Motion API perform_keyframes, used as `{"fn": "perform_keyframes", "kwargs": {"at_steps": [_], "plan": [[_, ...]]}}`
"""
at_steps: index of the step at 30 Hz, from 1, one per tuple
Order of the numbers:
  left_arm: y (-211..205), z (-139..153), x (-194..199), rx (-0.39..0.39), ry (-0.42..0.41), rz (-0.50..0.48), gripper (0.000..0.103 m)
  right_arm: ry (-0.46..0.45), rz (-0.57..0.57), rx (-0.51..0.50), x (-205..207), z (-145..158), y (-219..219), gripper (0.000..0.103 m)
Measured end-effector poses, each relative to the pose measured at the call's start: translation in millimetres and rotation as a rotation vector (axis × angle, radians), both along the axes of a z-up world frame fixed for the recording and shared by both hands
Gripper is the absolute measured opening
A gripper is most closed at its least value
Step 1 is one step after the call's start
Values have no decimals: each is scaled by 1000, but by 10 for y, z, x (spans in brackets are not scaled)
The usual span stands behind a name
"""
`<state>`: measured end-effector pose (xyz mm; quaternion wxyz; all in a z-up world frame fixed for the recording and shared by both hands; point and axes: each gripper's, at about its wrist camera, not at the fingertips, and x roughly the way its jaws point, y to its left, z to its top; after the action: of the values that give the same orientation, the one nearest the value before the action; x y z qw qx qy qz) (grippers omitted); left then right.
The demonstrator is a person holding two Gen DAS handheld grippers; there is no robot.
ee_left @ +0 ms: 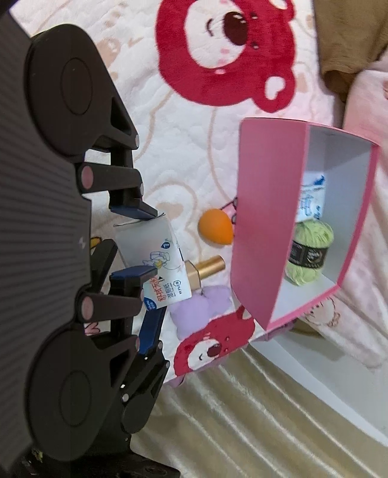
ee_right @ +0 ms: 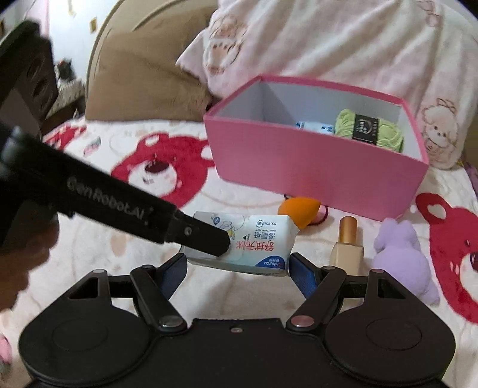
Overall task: Organize objects
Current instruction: 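Carry the white packet with the left tool into the pink box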
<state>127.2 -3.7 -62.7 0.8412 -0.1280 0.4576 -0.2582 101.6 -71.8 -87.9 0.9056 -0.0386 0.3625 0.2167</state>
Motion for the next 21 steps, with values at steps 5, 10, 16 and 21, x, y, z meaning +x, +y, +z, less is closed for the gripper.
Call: {"fn": "perform_keyframes", "kwargs": {"at_steps": [5, 10, 16, 21], "plan": [[1, 239, -6, 19, -40, -46, 31, -68, -14, 12, -46, 218, -29, 73], [11, 563, 40, 17, -103, -61, 31, -122, -26, 20, -21, 462, -72, 67], [-48, 971, 251, 37, -170, -66, 31, -184, -27, 12, 158, 847, -75, 66], [-94, 1262, 632, 37, -163, -51, 31, -200, -30, 34, 486, 1139, -116, 66]]}}
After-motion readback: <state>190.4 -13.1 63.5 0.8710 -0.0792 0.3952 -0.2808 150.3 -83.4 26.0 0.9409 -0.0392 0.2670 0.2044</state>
